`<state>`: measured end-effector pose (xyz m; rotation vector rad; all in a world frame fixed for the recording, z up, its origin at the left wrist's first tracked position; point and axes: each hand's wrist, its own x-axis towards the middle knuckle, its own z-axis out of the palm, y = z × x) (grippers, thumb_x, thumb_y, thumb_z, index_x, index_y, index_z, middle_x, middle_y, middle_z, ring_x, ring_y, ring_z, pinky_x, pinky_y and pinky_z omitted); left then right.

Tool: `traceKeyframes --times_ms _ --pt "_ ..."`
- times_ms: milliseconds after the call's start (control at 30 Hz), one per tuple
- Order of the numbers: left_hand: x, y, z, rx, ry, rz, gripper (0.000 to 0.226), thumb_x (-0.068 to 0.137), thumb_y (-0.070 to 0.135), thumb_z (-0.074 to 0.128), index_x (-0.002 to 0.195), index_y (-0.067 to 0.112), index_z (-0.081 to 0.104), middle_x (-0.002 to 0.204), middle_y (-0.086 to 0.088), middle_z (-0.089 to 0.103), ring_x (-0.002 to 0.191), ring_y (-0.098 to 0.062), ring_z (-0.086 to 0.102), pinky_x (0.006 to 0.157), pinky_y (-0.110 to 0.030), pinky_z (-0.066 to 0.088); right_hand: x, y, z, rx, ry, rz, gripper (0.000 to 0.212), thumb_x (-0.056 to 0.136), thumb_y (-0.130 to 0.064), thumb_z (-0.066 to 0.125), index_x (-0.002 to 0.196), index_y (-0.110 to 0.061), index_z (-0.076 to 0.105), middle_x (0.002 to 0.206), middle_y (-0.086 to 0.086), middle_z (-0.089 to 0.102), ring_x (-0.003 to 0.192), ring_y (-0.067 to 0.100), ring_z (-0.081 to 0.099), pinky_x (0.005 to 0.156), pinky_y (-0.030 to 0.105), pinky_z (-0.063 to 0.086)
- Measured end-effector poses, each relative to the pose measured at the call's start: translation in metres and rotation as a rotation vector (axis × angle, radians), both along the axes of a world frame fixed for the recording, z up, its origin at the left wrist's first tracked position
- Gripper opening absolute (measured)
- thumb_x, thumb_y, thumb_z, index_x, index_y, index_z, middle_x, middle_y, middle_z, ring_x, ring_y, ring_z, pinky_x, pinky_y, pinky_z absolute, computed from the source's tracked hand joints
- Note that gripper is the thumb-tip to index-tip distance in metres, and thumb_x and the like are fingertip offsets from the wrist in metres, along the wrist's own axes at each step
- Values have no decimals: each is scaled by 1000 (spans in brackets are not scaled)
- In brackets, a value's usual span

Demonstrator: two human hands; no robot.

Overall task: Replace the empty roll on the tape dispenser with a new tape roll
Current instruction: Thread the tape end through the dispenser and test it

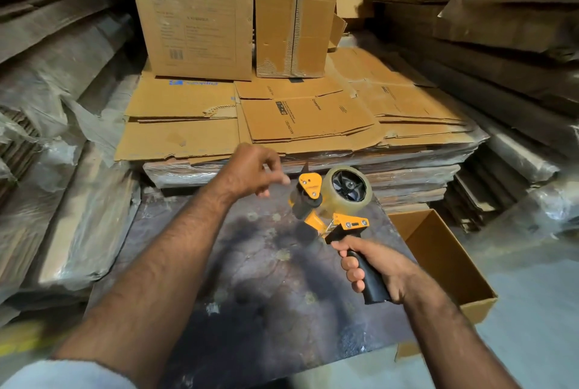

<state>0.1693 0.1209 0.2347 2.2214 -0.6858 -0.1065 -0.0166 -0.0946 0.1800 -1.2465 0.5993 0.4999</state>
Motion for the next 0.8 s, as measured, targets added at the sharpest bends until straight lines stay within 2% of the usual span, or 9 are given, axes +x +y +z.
traceKeyframes --times_ms 100,200,367,467,533,600,733,800 --pt "15 11 15 -123 -74 168 24 76 26 86 80 9 70 79 -3 73 52 -11 71 49 -20 56 -9 2 -1 -25 -6 68 25 83 -21 75 66 -19 57 59 0 48 44 12 39 38 22 37" --pt "14 21 18 -200 -55 186 25 78 27 86 78 9 69 75 -4 72 53 -15 72 54 -31 62 -9 5 -7 -2 -1 20 26 83 -22 75 66 -19 56 59 -1 45 43 11 38 38 21 35" --pt "-29 14 -23 -278 -4 175 27 82 42 80 78 16 72 71 -2 73 56 -18 70 59 -30 59 -2 3 -6 37 23 -80 27 84 -22 72 66 -19 52 57 -2 43 40 10 37 36 21 34" --pt "-49 7 -57 -265 52 81 30 70 47 86 88 28 72 87 9 75 58 -12 64 61 -29 55 1 2 -6 27 33 -96 26 85 -21 71 68 -19 51 57 -3 43 40 10 37 36 20 33" --pt "-55 6 -71 -278 87 19 43 67 46 89 101 28 70 103 12 72 64 -8 66 66 -24 57 3 5 -7 28 36 -97 26 85 -20 71 68 -18 51 56 -2 44 40 10 37 36 20 33" --pt "-59 7 -77 -280 91 -3 47 68 40 91 107 25 70 107 12 71 70 -11 69 69 -21 58 4 8 -7 32 41 -96 26 86 -20 71 68 -18 51 57 -2 43 40 10 37 37 21 33" --pt "-60 6 -83 -283 77 28 21 76 26 88 92 25 75 94 13 75 72 -20 68 73 -31 59 5 13 -7 38 48 -85 27 87 -20 69 67 -19 51 56 -3 42 39 10 37 36 21 32" --pt "-59 7 -83 -279 81 24 10 80 23 84 85 26 76 85 12 76 70 -17 70 73 -33 61 6 12 -8 44 46 -89 27 87 -21 69 67 -19 52 57 -3 42 39 10 37 36 20 32"
